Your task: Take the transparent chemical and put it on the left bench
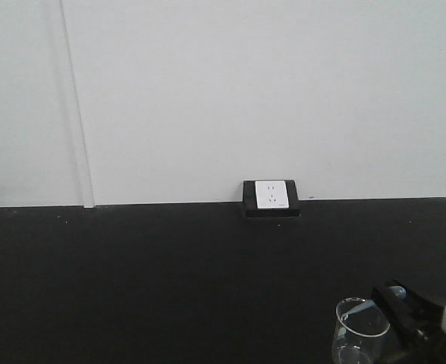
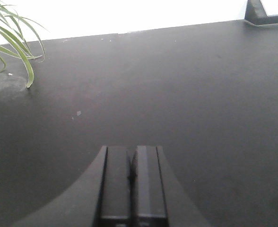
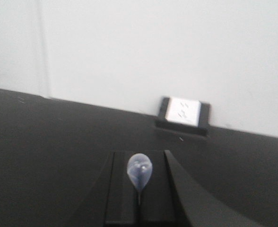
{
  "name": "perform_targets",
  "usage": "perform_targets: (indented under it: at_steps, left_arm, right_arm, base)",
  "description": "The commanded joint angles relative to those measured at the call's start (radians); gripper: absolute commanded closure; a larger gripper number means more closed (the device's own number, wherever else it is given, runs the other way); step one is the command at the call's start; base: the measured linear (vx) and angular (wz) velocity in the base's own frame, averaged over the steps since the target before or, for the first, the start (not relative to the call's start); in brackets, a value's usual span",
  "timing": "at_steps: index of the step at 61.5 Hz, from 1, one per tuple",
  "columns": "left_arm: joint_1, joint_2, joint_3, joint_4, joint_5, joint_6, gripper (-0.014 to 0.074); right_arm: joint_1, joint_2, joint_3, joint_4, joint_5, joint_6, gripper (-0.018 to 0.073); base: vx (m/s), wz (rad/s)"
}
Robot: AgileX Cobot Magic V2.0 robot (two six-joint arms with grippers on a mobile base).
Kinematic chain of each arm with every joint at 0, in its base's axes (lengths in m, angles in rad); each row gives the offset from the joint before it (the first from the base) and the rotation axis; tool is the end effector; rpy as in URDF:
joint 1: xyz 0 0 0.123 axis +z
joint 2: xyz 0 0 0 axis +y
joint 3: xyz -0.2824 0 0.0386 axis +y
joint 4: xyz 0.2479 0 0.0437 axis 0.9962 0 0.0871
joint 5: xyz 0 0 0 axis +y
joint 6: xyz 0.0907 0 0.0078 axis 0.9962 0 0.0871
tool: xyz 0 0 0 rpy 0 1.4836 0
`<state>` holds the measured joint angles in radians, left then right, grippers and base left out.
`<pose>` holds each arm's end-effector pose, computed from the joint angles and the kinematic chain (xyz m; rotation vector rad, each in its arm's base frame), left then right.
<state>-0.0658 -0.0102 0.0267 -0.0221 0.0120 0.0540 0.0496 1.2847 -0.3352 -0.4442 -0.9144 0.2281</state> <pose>0.0566 -0.0038 0.2035 0.0741 1.5103 -0.0274 0.2210 0.0420 0.2287 -0.3532 1.5349 0.2683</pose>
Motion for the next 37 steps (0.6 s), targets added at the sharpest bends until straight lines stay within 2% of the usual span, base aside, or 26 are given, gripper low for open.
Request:
perform_targets:
  at_steps: [1, 9, 13, 22, 30, 37]
  left_arm:
    - [-0.002, -0.019, 0.016, -0.001, -0.078, -0.008, 0.06]
    - [-0.002, -0.019, 0.016, -0.001, -0.078, -0.008, 0.06]
    - [-0.002, -0.019, 0.016, -0.001, -0.078, -0.008, 0.06]
    - [-0.002, -0.019, 0.016, -0.001, -0.078, -0.008, 0.06]
    - [-0.002, -0.019, 0.016, -0.001, -0.078, -0.008, 0.06]
    - [-0.002, -0.019, 0.016, -0.001, -0.078, -0.008, 0.06]
  right_arm:
    - [0.0, -0.216, 0.073, -0.048, 0.079, 0.093, 0.0562]
    - [0.0, -0.551, 0.209, -0.045, 0.333, 0.128, 0.0562]
    - [0.0, -0.691, 0.23, -0.045, 0.458, 0.135, 0.0562]
    - [0.0, -1.013, 0.234, -0.043, 0.723, 0.226, 0.0562]
    - [0.0, -1.207, 0.234, -0.043, 0.889, 0.248, 0.0561]
    - [0.0, -1.285, 0.234, -0.043, 0.933, 0.248, 0.0559]
  base:
    - [0.0, 0.0]
    - [0.0, 0.0]
    - [0.0, 0.0]
    - [0.0, 0.0]
    - [0.0, 0.0]
    - [0.0, 0.0]
